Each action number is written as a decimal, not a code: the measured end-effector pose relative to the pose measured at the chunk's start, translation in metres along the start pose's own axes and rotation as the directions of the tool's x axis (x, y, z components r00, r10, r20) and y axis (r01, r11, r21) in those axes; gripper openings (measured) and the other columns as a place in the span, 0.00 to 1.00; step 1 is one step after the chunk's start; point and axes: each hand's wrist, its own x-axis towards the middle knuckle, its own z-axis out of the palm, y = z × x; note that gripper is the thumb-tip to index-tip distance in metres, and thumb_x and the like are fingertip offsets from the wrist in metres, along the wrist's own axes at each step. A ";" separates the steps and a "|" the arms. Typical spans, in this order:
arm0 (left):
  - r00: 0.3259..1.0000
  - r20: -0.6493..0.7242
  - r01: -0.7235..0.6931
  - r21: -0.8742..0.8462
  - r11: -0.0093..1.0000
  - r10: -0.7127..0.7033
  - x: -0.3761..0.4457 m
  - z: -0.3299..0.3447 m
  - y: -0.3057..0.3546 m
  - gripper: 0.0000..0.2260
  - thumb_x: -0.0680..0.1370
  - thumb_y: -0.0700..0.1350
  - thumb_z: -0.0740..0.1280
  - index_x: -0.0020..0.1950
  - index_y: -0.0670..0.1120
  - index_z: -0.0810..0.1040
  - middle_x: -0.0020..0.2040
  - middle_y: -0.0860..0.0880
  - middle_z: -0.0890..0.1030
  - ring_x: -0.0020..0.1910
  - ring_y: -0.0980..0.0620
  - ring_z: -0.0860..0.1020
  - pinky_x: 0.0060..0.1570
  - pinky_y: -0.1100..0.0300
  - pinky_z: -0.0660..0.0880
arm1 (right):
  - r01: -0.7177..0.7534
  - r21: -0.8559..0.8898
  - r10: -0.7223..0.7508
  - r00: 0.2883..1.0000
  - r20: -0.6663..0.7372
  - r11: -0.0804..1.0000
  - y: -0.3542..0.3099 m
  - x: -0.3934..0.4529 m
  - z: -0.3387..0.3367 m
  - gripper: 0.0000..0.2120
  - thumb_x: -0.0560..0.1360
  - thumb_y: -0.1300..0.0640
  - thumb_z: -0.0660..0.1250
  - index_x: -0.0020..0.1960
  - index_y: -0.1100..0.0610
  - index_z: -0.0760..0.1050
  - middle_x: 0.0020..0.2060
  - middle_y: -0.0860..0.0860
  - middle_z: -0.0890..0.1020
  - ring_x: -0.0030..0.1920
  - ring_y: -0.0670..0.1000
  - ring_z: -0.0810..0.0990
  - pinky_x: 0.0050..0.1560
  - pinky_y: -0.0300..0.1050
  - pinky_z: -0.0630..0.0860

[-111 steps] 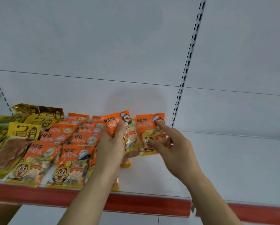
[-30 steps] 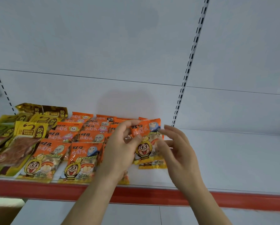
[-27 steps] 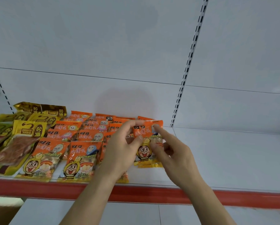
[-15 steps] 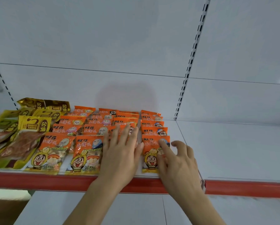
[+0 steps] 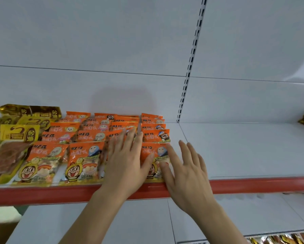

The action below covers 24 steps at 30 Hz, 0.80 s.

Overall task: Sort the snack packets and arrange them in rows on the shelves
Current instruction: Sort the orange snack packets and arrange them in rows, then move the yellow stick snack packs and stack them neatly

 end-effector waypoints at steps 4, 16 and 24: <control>0.993 -0.111 -0.043 -0.030 0.999 0.039 -0.002 0.002 0.036 0.31 0.83 0.63 0.52 0.80 0.45 0.66 0.81 0.44 0.66 0.82 0.43 0.58 0.80 0.42 0.53 | -0.009 -0.051 0.005 0.997 -0.075 0.999 0.030 -0.008 -0.016 0.31 0.82 0.36 0.46 0.77 0.52 0.65 0.76 0.59 0.66 0.78 0.62 0.61 0.73 0.64 0.64; 0.979 -0.156 -0.152 -0.138 0.979 0.130 0.001 0.041 0.274 0.30 0.82 0.61 0.53 0.75 0.42 0.72 0.76 0.40 0.72 0.78 0.37 0.66 0.76 0.36 0.63 | -0.129 -0.130 0.119 0.989 -0.085 0.983 0.230 -0.076 -0.113 0.35 0.80 0.34 0.45 0.78 0.53 0.63 0.78 0.59 0.63 0.80 0.61 0.55 0.76 0.63 0.59; 0.967 -0.047 -0.253 -0.193 0.948 0.249 0.026 0.090 0.416 0.35 0.81 0.64 0.45 0.80 0.46 0.65 0.81 0.43 0.65 0.82 0.41 0.59 0.80 0.41 0.56 | -0.286 -0.165 0.278 0.958 -0.067 0.944 0.367 -0.102 -0.159 0.36 0.78 0.31 0.41 0.80 0.47 0.55 0.80 0.54 0.55 0.81 0.58 0.46 0.78 0.59 0.50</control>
